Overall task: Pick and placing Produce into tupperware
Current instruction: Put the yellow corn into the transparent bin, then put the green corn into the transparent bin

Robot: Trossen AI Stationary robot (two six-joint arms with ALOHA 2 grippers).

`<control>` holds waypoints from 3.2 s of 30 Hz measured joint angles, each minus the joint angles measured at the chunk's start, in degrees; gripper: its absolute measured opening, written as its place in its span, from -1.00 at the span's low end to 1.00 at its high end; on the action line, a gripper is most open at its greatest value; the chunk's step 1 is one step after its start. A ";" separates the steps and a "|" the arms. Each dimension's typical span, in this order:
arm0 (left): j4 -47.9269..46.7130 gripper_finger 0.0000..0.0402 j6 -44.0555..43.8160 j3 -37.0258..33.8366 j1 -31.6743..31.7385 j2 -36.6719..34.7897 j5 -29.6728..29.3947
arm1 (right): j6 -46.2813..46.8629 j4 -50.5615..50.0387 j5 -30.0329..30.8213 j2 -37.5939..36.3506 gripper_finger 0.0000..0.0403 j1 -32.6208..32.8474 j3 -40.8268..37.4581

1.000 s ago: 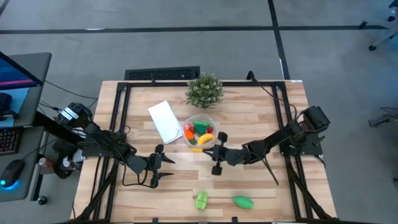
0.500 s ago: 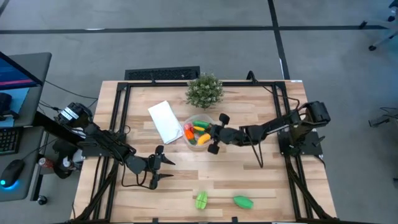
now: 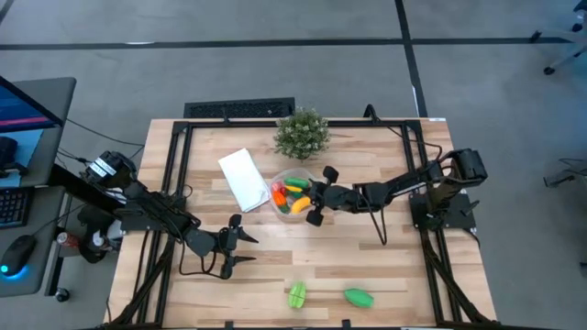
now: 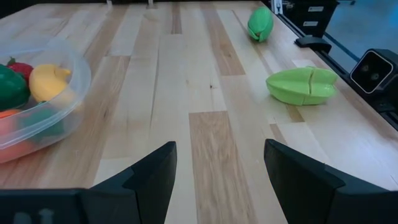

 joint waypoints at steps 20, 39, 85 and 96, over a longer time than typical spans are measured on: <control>0.02 0.16 -0.02 0.00 -0.02 0.00 -0.29 | 1.09 0.40 -1.55 -0.13 -0.45 0.78 0.00; 1.01 0.16 0.01 -0.02 -0.02 0.00 0.70 | 0.27 -7.86 -2.06 -10.41 -0.44 15.55 0.09; -6.10 0.16 8.42 22.98 -0.99 18.49 14.09 | 60.57 -29.70 7.54 -12.22 -0.44 52.91 0.04; -8.50 0.16 7.30 22.97 -0.98 18.47 13.58 | 58.70 -29.23 14.43 -8.69 -0.44 56.62 0.07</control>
